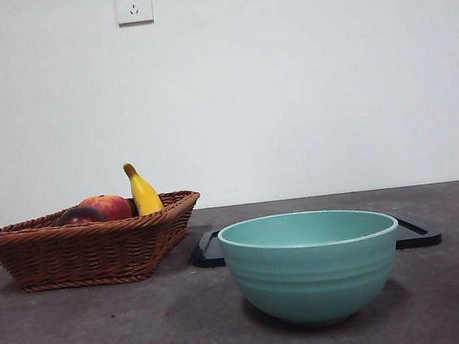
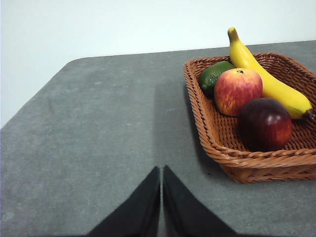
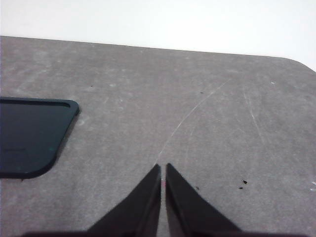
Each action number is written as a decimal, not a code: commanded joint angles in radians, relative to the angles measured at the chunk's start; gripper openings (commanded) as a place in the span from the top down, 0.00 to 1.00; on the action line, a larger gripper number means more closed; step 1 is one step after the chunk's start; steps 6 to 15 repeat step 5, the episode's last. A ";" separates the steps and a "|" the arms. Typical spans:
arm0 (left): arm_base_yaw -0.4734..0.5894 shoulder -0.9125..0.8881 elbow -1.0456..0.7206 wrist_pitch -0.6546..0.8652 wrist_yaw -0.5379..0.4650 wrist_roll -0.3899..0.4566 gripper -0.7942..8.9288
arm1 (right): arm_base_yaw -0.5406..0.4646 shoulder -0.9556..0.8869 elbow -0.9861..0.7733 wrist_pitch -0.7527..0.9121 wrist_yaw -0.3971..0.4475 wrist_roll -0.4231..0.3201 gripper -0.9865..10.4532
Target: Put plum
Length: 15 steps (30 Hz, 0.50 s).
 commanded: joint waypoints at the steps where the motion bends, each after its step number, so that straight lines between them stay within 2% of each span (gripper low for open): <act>1: 0.003 -0.002 -0.021 -0.008 0.000 -0.002 0.91 | 0.000 -0.002 -0.005 0.010 0.000 0.014 0.91; 15: 0.003 -0.001 -0.021 -0.008 0.000 -0.002 0.91 | 0.000 -0.002 -0.005 0.010 0.000 0.014 0.91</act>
